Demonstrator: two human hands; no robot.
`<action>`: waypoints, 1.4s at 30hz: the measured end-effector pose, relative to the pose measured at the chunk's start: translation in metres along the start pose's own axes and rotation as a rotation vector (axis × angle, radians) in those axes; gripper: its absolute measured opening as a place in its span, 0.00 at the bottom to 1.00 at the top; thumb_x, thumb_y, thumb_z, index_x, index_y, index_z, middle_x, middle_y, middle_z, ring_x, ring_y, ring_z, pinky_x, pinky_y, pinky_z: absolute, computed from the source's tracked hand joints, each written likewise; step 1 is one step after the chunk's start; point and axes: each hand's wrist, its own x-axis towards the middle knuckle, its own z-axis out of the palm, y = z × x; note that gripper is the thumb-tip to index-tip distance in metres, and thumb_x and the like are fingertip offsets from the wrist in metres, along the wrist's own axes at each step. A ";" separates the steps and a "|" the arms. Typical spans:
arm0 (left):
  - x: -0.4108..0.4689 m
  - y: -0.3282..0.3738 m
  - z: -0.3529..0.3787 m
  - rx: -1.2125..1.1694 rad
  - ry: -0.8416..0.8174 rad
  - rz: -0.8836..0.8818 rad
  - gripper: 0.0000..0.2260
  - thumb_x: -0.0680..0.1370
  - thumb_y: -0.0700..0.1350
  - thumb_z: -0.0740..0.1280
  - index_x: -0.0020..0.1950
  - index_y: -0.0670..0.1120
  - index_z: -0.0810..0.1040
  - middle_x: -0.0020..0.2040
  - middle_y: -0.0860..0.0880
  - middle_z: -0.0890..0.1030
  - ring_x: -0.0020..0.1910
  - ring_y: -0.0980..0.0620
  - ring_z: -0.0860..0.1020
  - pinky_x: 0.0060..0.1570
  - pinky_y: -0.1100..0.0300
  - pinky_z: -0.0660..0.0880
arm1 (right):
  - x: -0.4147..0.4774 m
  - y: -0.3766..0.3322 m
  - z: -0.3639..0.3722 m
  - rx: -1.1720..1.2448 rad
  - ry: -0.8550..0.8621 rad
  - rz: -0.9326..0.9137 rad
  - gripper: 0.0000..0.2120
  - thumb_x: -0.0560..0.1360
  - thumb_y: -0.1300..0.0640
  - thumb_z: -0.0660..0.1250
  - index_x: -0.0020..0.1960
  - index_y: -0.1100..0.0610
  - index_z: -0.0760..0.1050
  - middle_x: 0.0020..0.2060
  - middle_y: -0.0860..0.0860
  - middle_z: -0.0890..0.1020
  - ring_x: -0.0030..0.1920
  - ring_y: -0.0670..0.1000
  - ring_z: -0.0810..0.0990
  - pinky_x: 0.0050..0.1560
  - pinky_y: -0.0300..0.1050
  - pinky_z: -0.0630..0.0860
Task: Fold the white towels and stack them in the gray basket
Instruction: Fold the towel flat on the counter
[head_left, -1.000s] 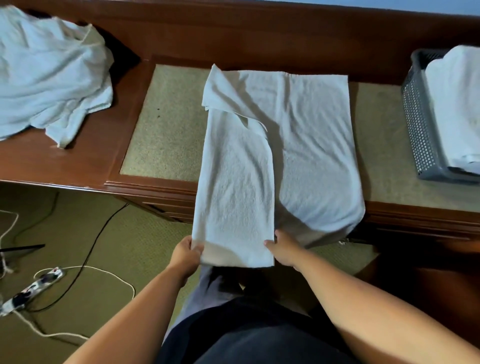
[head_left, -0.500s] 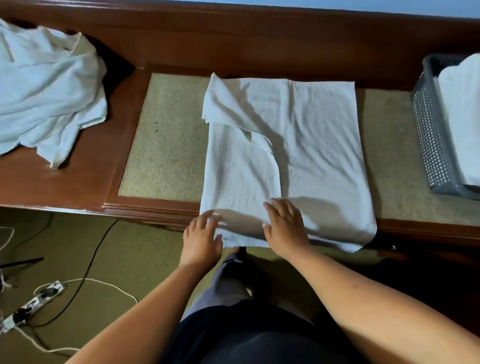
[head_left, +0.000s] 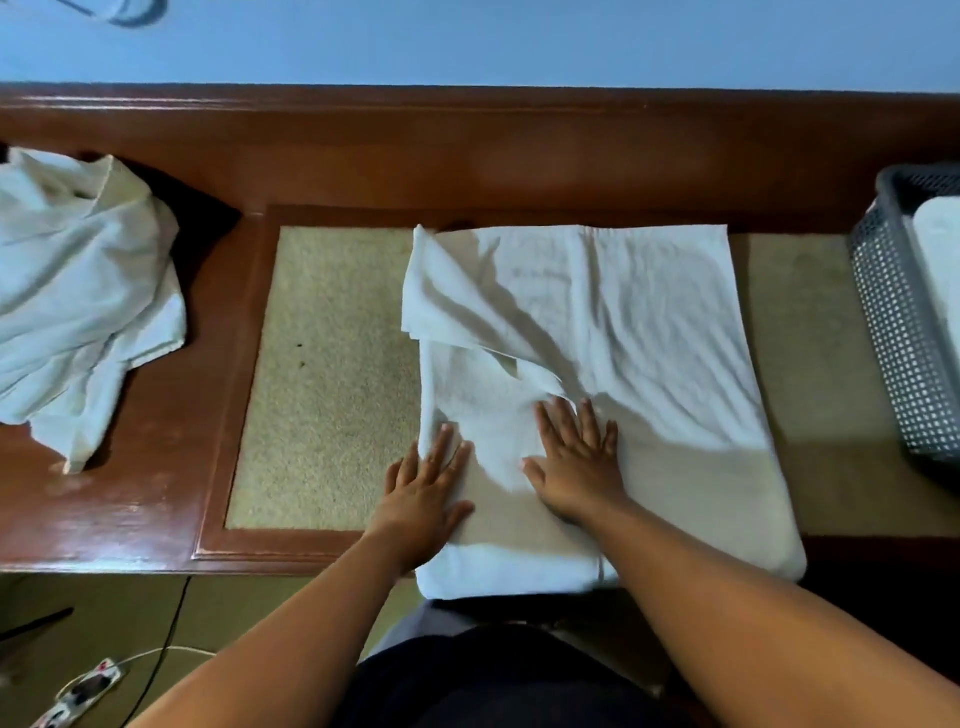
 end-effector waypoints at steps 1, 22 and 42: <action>0.009 -0.005 -0.007 0.018 0.002 0.034 0.35 0.82 0.65 0.54 0.79 0.63 0.33 0.75 0.62 0.23 0.81 0.41 0.43 0.77 0.45 0.44 | 0.008 -0.002 -0.005 0.017 0.006 0.003 0.37 0.79 0.35 0.52 0.81 0.45 0.38 0.80 0.44 0.38 0.78 0.56 0.30 0.75 0.65 0.34; 0.238 -0.039 -0.153 -0.641 0.393 -0.189 0.46 0.74 0.62 0.71 0.83 0.51 0.49 0.79 0.42 0.62 0.74 0.39 0.65 0.73 0.44 0.65 | 0.223 -0.001 -0.122 0.107 0.032 0.270 0.46 0.74 0.24 0.46 0.80 0.47 0.32 0.79 0.48 0.31 0.78 0.57 0.30 0.75 0.68 0.38; 0.126 -0.001 -0.045 0.120 0.243 0.274 0.31 0.82 0.60 0.52 0.83 0.52 0.48 0.83 0.46 0.42 0.82 0.43 0.44 0.77 0.40 0.51 | 0.058 0.061 -0.019 0.091 0.155 0.119 0.30 0.80 0.45 0.47 0.81 0.48 0.50 0.81 0.51 0.43 0.81 0.57 0.47 0.73 0.65 0.57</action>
